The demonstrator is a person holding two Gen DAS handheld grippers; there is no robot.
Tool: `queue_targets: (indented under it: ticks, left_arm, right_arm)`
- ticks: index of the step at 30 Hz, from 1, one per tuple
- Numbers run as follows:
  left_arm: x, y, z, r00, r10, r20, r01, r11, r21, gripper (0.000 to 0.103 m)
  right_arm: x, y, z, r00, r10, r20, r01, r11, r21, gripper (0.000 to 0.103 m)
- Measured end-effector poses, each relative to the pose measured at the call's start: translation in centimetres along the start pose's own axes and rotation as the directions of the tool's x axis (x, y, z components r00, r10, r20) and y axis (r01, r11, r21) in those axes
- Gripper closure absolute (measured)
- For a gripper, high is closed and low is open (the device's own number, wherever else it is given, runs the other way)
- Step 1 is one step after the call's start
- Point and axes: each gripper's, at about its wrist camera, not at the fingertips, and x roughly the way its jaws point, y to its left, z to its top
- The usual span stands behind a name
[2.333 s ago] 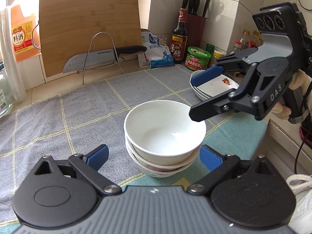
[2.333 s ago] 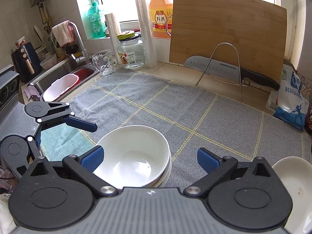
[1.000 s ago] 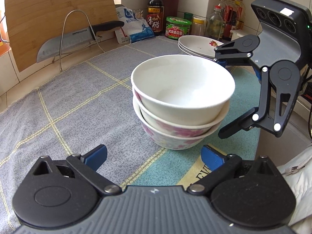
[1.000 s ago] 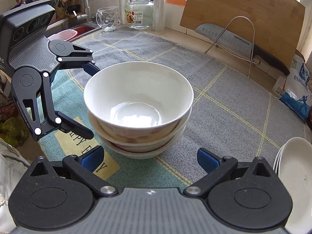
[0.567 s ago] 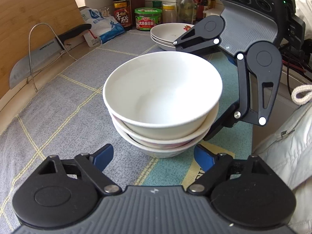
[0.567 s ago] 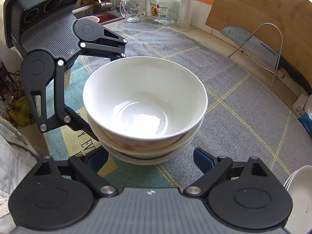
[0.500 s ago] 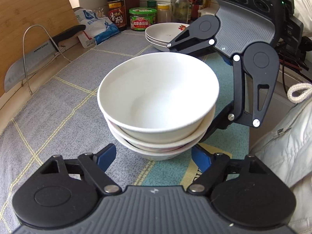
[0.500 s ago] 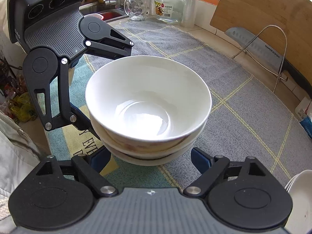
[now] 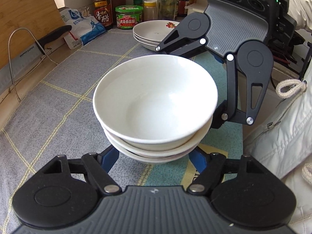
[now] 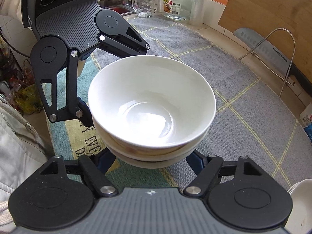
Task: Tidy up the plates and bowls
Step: 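Lift and carry the bowl stack with both grippers toward the stacked plates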
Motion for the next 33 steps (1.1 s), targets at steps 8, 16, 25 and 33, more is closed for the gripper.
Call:
queue_targets:
  ticks: [8,16,25,33]
  left_arm:
    - [0.05,0.03,0.00,1.000,-0.013,-0.003,0.013,1.000,0.007,0.024]
    - [0.01,0.16,0.07,1.000,-0.025,0.001,0.025,1.000,0.008,0.024]
    - [-0.09,0.29,-0.17,0.999,-0.028,0.015,0.028,1.000,0.008,0.024]
    - [-0.22,-0.07,0.20,1.000,-0.016,0.008,0.016,1.000,0.019,0.024]
  right_arm:
    - [0.14,-0.27,0.32,1.000,0.013,-0.017,-0.013,1.000,0.007,0.020]
    - [-0.01,-0.27,0.33,1.000,0.018,-0.016,-0.018,1.000,0.016,0.020]
    - [-0.14,-0.21,0.13,1.000,0.009,-0.007,-0.009,1.000,0.028,0.020]
    - [-0.38,-0.16,0.16,1.000,0.000,-0.018,0.001,1.000,0.023,0.021]
